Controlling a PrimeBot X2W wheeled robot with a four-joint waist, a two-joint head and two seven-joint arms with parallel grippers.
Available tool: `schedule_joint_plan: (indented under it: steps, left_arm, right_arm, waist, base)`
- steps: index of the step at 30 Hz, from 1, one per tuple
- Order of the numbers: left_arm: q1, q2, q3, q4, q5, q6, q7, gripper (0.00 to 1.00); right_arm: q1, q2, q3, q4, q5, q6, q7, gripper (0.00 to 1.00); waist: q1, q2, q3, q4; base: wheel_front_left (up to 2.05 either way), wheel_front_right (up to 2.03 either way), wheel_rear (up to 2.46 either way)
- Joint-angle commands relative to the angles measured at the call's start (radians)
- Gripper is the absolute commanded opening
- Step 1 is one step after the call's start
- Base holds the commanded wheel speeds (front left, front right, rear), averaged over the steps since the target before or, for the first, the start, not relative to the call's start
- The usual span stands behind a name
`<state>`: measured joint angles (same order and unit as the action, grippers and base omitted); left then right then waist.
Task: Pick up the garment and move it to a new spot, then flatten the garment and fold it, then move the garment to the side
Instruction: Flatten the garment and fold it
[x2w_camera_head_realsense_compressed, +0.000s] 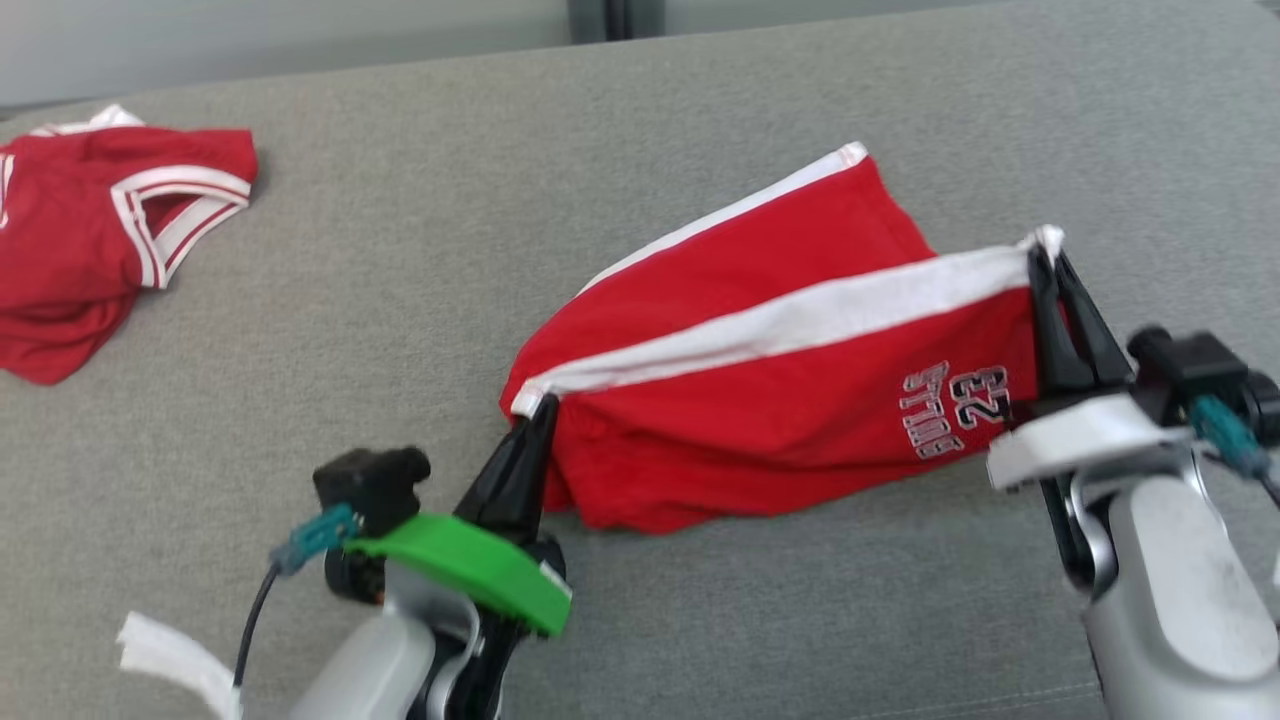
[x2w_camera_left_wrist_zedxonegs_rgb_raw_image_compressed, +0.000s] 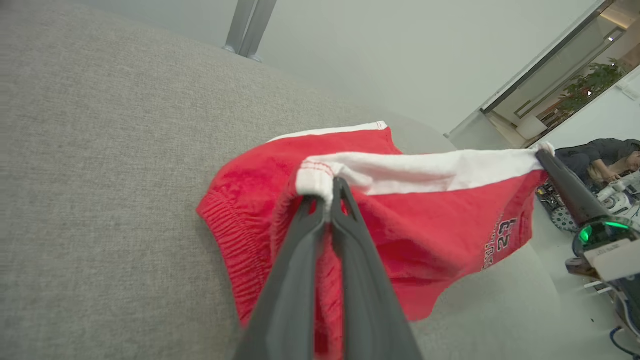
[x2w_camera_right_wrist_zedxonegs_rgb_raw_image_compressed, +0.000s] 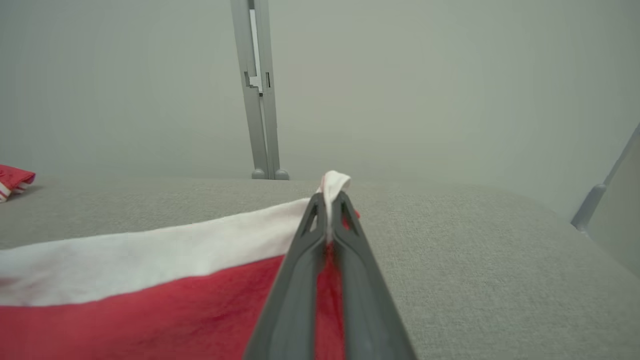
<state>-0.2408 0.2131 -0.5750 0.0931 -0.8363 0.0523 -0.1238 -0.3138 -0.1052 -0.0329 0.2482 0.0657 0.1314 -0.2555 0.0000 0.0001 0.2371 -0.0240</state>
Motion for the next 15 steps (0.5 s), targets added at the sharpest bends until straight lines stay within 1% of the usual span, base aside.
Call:
schedule_joint_plan:
  steps: [1,8,15]
  left_arm:
    - [-0.047,-0.012,0.003,0.037,-0.007,-0.009,0.006,0.0]
    - [-0.216,-0.083,0.008,0.246,-0.014,-0.038,0.015,0.0]
    - [-0.313,-0.123,0.002,0.384,-0.027,-0.067,0.0,0.0]
  right_arm:
    - [-0.051,-0.016,0.006,0.041,-0.006,-0.001,0.004,0.0]
    - [-0.323,-0.067,0.067,0.341,-0.002,-0.002,0.016,0.0]
    - [-0.495,-0.092,0.112,0.57,-0.01,-0.002,0.004,0.0]
  waist:
    - [0.0,-0.0001,0.054,0.052]
    - [0.0,-0.0001,0.122,0.11]
    - [0.0,-0.0001,0.151,0.144]
  base:
    - [0.0,0.0,0.0]
    - [0.0,0.0,0.0]
    - [0.0,0.0,0.0]
